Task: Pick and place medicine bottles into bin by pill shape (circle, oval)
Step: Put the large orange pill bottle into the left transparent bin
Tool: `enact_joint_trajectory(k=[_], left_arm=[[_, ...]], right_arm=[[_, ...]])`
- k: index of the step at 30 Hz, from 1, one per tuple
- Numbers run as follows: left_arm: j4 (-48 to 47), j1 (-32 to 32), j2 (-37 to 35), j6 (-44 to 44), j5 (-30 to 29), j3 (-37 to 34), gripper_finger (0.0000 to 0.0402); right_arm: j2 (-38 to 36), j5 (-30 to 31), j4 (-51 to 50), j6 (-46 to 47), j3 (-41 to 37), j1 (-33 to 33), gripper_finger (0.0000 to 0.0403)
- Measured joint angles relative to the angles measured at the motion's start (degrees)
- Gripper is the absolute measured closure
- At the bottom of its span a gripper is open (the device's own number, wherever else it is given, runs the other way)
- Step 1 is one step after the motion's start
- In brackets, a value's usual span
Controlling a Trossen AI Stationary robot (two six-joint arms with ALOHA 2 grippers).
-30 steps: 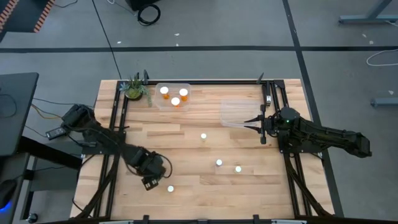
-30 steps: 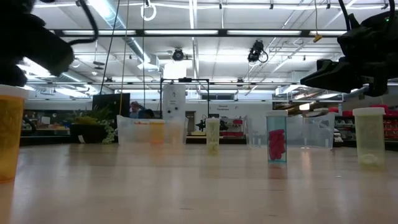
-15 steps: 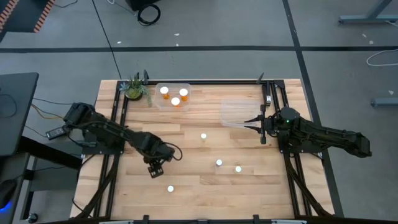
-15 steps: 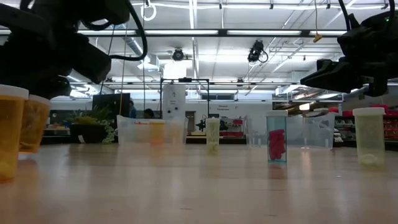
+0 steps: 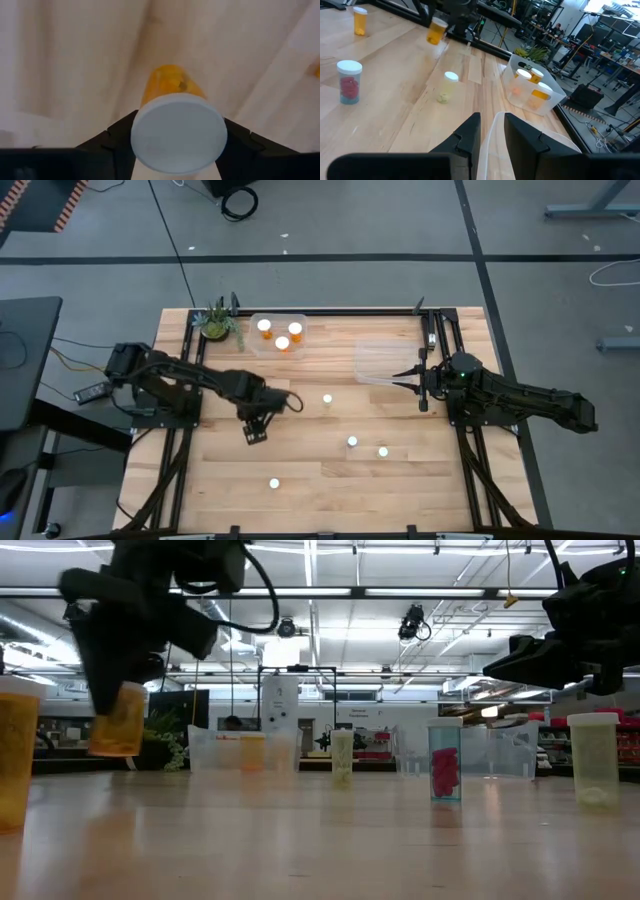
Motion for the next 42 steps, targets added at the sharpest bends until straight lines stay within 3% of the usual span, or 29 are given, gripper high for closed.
enact_joint_trajectory(k=[7, 13, 18, 28, 36, 42], left_arm=[[-0.3, 8.4, 0.0, 9.1, -4.9, 3.3, 0.0195], [-0.1, 16.3, 0.0, 16.7, -12.2, 5.0, 0.0170], [0.8, 23.1, 0.0, 21.3, -17.2, 5.9, 0.0190], [8.2, 32.5, 0.0, 28.3, -17.7, 6.3, 0.0173], [10.5, 37.1, 0.0, 31.5, -17.6, 6.3, 0.0194], [12.2, 40.1, 0.0, 33.3, -17.6, 6.3, 0.0169]], right_arm=[[0.0, 0.0, 0.0, 0.0, 0.0, 0.0, 0.0310], [0.0, 0.0, 0.0, 0.0, 0.0, 0.0, 0.0310], [0.0, 0.0, 0.0, 0.0, 0.0, 0.0, 0.0310], [0.0, 0.0, 0.0, 0.0, 0.0, 0.0, 0.0310], [0.0, 0.0, 0.0, 0.0, 0.0, 0.0, 0.0310], [0.0, 0.0, 0.0, 0.0, 0.0, 0.0, 0.0310]])
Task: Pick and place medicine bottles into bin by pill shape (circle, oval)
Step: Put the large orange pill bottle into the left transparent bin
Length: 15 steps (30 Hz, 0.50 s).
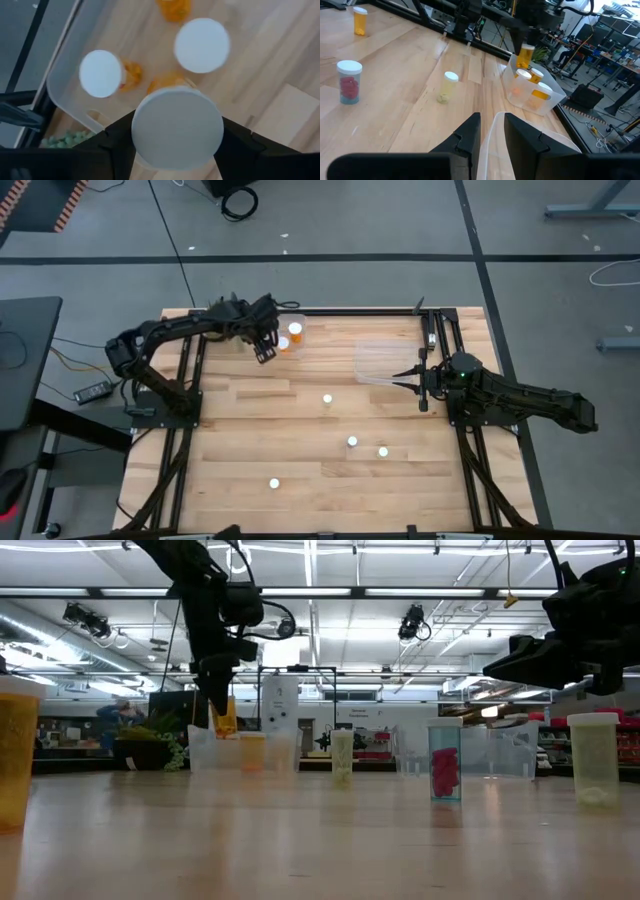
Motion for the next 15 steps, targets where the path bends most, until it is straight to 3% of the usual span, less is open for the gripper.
enact_joint_trajectory(k=[7, 15], left_arm=[[2.4, 3.6, 0.0, 1.0, 2.0, -0.3, 0.0194], [2.9, 5.0, 0.0, -0.5, 5.1, -0.4, 0.0171]], right_arm=[[0.0, 0.0, 0.0, 0.0, 0.0, 0.0, 0.0310], [0.0, 0.0, 0.0, 0.0, 0.0, 0.0, 0.0310]])
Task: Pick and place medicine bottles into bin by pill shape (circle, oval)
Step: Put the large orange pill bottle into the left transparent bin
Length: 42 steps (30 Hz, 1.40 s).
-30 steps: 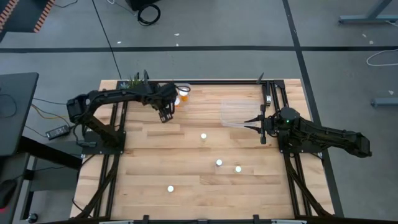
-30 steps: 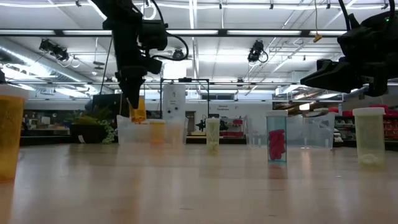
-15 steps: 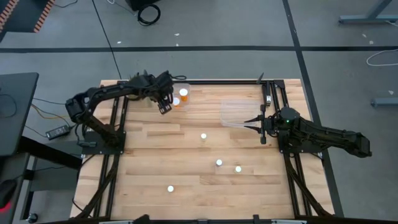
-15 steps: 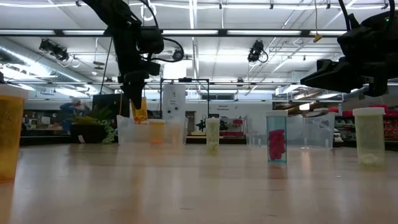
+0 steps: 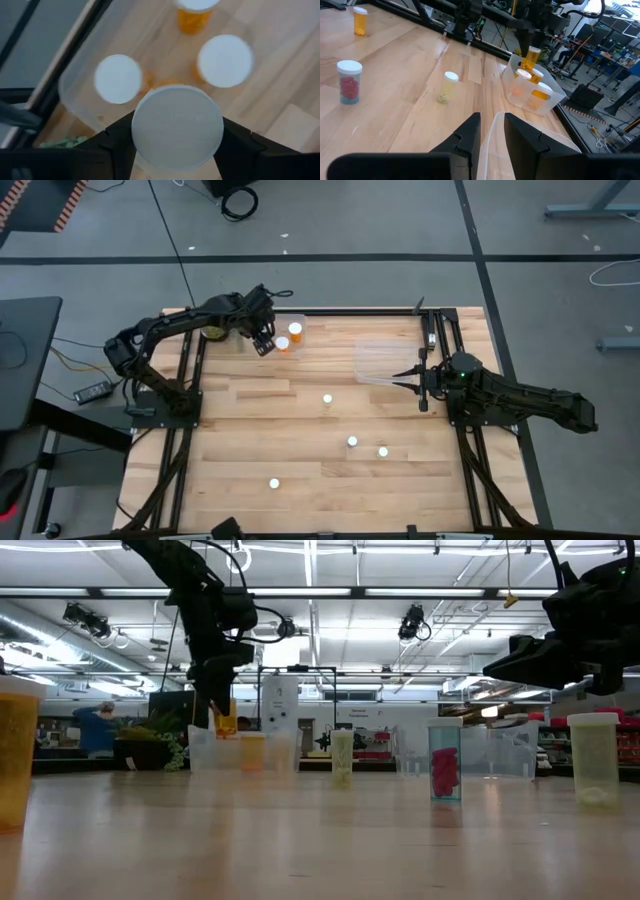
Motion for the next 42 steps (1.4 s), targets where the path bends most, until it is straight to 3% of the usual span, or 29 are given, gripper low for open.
enact_joint_trajectory(k=[6, 16, 24, 34, 42], left_arm=[[0.2, -0.6, 2.3, -0.4, 1.2, 0.0, 0.0195], [2.0, -0.5, 8.6, -0.8, 1.0, -0.1, 0.0165], [2.1, -0.5, 10.9, -1.1, 0.9, -0.1, 0.0188], [-0.6, -0.3, 10.5, 0.1, -0.6, 0.0, 0.0098], [-4.0, -0.6, 10.4, 1.1, -0.6, 4.7, 0.0091]], right_arm=[[0.0, 0.0, 0.0, 0.0, 0.0, 0.0, 0.0310], [0.0, 0.0, 0.0, 0.0, 0.0, 0.0, 0.0310], [0.0, 0.0, 0.0, 0.0, 0.0, 0.0, 0.0310], [0.0, 0.0, 0.0, 0.0, 0.0, 0.0, 0.0310], [0.0, 0.0, 0.0, 0.0, 0.0, 0.0, 0.0310]])
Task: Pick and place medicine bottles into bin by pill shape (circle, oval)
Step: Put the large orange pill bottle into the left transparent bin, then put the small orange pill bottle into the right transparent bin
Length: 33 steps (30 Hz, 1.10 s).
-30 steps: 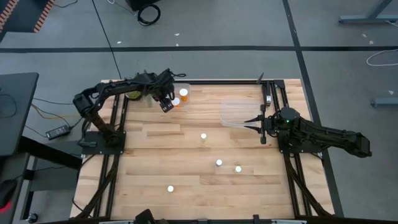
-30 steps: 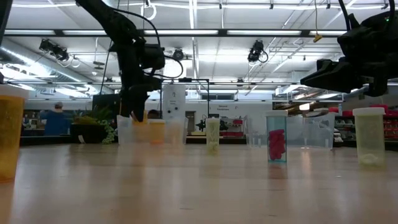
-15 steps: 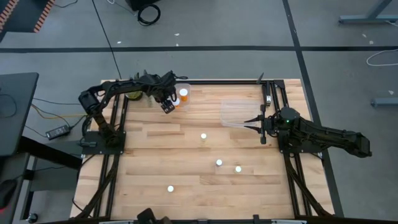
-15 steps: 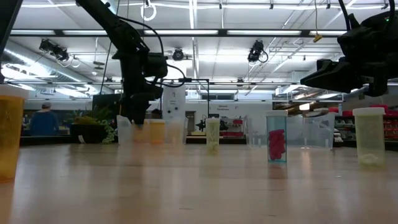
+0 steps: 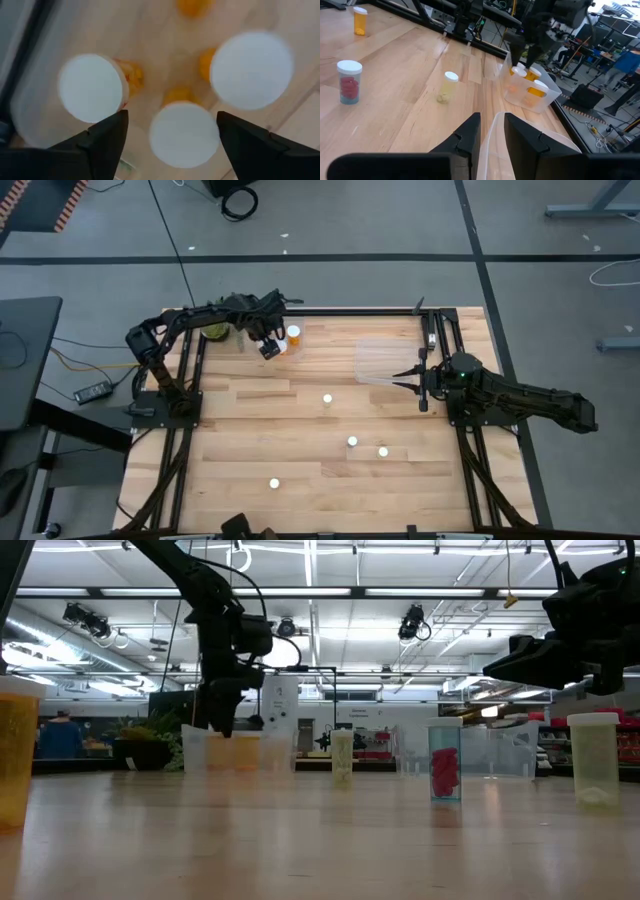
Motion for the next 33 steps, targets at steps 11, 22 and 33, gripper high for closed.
enact_joint_trajectory(k=[11, 22, 33], left_arm=[[-5.5, -6.3, -0.1, 2.0, -0.1, 8.3, 0.0106], [-3.4, -17.2, -0.1, 3.5, 0.1, 8.8, 0.0107], [-5.9, -30.2, -0.1, -5.6, 8.2, 8.4, 0.0109]], right_arm=[[0.0, 0.0, 0.0, 0.0, 0.0, 0.0, 0.0310], [0.0, 0.0, 0.0, 0.0, 0.0, 0.0, 0.0310], [0.0, 0.0, 0.0, 0.0, 0.0, 0.0, 0.0310]])
